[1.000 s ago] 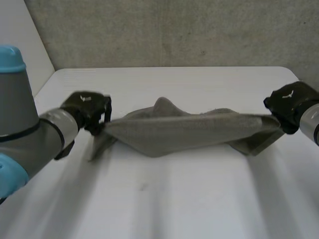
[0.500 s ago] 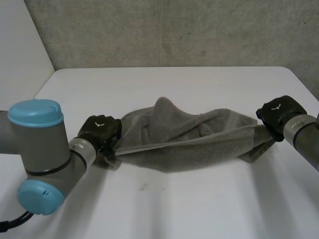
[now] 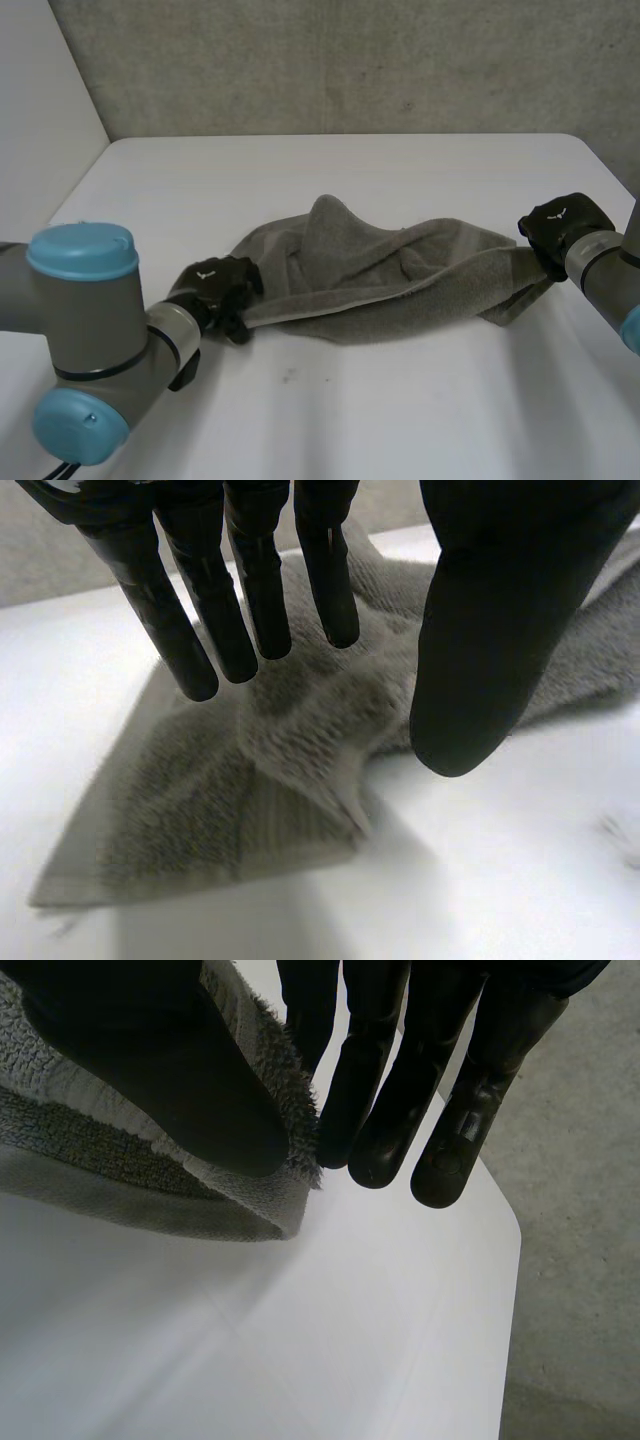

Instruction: Fold the laundry

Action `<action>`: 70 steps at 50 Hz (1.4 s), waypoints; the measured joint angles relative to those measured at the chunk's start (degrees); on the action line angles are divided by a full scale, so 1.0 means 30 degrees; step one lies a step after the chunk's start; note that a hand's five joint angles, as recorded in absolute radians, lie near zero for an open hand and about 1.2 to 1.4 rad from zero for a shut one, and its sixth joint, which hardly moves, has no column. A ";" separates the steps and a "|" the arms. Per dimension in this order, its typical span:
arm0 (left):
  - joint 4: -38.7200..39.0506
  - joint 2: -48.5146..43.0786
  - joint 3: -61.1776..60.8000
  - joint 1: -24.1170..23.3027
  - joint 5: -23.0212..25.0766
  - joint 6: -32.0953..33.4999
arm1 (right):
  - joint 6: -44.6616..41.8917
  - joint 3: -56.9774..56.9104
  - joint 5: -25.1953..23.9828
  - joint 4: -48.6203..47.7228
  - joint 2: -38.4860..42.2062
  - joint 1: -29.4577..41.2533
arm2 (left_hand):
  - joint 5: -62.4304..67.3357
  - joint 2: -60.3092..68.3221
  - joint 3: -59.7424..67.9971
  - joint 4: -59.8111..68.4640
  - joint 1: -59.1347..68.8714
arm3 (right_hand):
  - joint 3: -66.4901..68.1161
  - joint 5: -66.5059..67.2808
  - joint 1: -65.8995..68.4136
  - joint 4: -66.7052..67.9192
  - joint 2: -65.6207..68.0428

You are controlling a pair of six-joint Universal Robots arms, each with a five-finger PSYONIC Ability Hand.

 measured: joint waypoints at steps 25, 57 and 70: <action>0.4093 -0.1976 0.0451 -0.0352 -0.1704 0.0719 | -0.0053 -0.0166 0.0014 -0.0104 0.0037 -0.0098 | 0.3401 0.3433 0.3421 0.3418 0.3357 | 0.0000 0.0035 0.0000 0.0000 0.0000; -0.0817 -0.2158 0.6287 0.1418 -0.1709 0.9567 | -0.5232 -0.4759 0.0646 0.3447 0.1168 0.0352 | 1.1444 1.1922 1.1892 1.1919 1.0692 | 0.0000 0.0060 0.0000 0.0003 0.0127; 0.9379 -0.0257 1.6019 0.1853 -0.2014 0.9333 | -0.2745 -1.0597 0.0948 -1.2331 -0.0279 0.1278 | 1.1788 1.1939 1.1901 1.1934 1.1153 | 0.0127 0.0264 0.0002 0.0005 0.0182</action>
